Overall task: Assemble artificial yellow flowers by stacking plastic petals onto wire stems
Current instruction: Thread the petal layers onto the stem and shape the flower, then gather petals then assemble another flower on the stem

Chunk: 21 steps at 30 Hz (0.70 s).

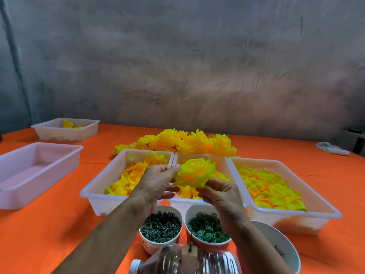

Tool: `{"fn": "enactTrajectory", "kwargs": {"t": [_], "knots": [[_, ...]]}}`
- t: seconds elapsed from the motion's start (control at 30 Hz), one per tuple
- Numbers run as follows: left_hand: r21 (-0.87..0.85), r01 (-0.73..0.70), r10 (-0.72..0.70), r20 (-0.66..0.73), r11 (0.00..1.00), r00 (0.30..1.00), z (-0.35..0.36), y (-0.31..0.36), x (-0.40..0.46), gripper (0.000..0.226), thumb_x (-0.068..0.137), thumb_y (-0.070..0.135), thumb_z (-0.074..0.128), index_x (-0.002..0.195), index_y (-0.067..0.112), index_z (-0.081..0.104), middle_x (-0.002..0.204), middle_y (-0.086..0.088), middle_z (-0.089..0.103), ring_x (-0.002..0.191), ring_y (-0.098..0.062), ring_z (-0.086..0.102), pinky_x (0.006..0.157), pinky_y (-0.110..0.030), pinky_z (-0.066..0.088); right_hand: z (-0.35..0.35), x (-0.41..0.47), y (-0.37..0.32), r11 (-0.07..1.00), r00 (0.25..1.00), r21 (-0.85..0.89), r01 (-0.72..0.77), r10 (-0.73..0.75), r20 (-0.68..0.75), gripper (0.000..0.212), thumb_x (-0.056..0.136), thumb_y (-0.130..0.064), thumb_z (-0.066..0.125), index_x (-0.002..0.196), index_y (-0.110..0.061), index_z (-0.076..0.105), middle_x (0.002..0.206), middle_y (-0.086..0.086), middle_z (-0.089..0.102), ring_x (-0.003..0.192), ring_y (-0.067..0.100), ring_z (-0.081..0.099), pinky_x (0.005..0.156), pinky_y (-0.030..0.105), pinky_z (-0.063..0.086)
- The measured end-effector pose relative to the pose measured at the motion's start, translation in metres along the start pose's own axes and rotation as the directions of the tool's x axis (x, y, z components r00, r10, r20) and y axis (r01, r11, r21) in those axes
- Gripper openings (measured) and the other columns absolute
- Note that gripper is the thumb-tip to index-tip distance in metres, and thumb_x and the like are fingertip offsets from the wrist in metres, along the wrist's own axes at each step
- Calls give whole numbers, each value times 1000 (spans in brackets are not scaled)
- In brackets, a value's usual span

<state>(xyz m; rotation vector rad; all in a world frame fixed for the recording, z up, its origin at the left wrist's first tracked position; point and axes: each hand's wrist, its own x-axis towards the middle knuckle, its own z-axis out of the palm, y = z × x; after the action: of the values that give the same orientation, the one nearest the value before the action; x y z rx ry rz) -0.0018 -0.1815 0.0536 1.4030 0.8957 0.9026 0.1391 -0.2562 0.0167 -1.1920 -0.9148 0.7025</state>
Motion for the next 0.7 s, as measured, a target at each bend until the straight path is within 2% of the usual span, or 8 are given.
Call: {"fn": "enactTrajectory", "kwargs": {"t": [0.13, 0.23, 0.5, 0.7], "knots": [[20, -52, 53, -76, 998, 996, -7, -5, 39, 29, 95, 34, 53, 78, 12, 60, 77, -2, 65, 60, -12, 58, 49, -21, 45, 3, 40, -3, 999, 997, 21, -48, 49, -52, 13, 81, -2, 68, 72, -11, 70, 57, -2, 66, 49, 6, 56, 51, 16, 47], [27, -79, 82, -130, 997, 988, -15, -15, 67, 29, 97, 28, 51, 75, 12, 59, 73, -1, 65, 58, -12, 57, 51, -23, 44, 7, 73, -2, 993, 990, 13, -114, 115, -77, 6, 83, -7, 67, 81, -12, 69, 58, -4, 63, 50, 5, 56, 52, 17, 45], [2, -113, 110, -243, 994, 964, -26, -32, 145, 25, 97, 18, 51, 75, 14, 61, 71, -2, 66, 58, -13, 56, 54, -25, 42, 40, 167, 13, 961, 959, 74, -265, 271, -86, 13, 83, 0, 65, 73, -9, 64, 47, -3, 60, 41, 5, 54, 47, 17, 40], [0, -145, 139, -282, 989, 949, -19, -34, 191, 27, 97, 17, 51, 72, 15, 62, 71, -3, 67, 57, -12, 56, 54, -24, 43, 57, 231, 27, 930, 922, 96, -354, 364, -130, 19, 85, -1, 64, 67, -8, 59, 57, 5, 59, 51, 10, 54, 45, 17, 40]]}}
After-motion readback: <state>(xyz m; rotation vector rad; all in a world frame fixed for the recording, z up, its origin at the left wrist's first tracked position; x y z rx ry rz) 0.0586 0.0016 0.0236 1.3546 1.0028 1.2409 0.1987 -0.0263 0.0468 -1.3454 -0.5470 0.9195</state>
